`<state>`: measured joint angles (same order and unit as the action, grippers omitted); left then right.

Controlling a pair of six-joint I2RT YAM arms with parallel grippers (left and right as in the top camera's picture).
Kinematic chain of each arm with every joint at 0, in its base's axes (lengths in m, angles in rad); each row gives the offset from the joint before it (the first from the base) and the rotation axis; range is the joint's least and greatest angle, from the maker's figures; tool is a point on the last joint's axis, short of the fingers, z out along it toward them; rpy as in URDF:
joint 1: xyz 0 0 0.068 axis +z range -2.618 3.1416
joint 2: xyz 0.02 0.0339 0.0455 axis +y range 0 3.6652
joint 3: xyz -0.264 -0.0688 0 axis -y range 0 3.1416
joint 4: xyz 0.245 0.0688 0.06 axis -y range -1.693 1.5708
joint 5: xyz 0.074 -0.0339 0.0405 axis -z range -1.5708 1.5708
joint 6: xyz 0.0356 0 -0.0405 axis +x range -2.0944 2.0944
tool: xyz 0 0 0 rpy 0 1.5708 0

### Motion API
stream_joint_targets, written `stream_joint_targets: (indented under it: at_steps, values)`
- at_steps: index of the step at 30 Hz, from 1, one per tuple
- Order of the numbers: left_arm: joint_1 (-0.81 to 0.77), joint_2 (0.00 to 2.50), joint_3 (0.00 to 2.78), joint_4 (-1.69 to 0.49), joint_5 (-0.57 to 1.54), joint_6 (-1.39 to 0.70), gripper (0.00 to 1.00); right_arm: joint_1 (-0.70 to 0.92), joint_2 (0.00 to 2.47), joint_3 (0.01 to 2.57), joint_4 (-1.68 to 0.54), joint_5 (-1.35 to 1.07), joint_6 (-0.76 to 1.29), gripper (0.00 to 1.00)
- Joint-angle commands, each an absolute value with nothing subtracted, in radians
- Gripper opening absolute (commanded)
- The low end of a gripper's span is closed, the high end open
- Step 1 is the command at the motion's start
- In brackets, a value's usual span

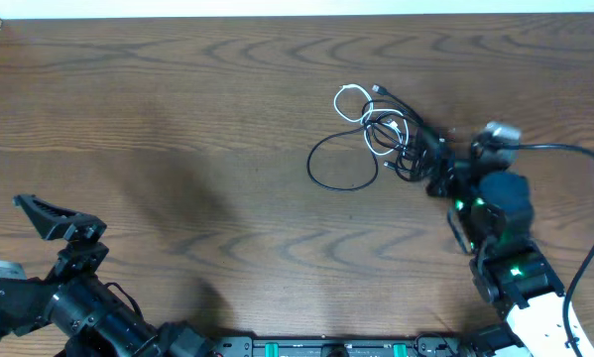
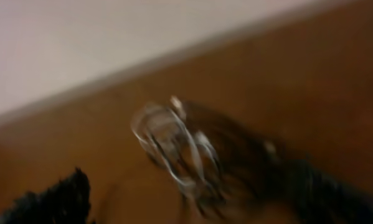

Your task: Untangle cables

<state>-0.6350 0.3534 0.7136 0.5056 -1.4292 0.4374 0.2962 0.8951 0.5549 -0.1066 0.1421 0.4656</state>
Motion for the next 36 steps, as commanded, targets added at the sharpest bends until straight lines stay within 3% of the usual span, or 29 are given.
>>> stream_joint_targets:
  at_steps: [1, 7, 12, 22, 36]
  values:
    - [-0.629, 0.357, 0.723, 0.51, -1.422, 0.426, 0.97, 0.3, 0.895, 0.556, -0.277, 0.151, 0.455, 0.99]
    - [-0.629, 0.357, 0.723, 0.51, -1.422, 0.426, 0.97, 0.3, 0.895, 0.556, -0.686, 0.15, 0.455, 0.99]
    - [-0.629, 0.357, 0.723, 0.511, -1.42, 0.425, 0.97, 0.3, 0.895, 0.556, -0.857, 0.15, 0.455, 0.99]
    - [-0.63, 0.359, 0.723, 0.491, -1.274, 0.425, 0.97, 0.3, 0.895, 0.556, -0.876, 0.15, 0.455, 0.99]
    - [-0.63, 0.5, 0.723, 0.168, -0.976, 0.29, 0.97, 0.3, 0.895, 0.556, -0.875, 0.15, 0.455, 0.99]
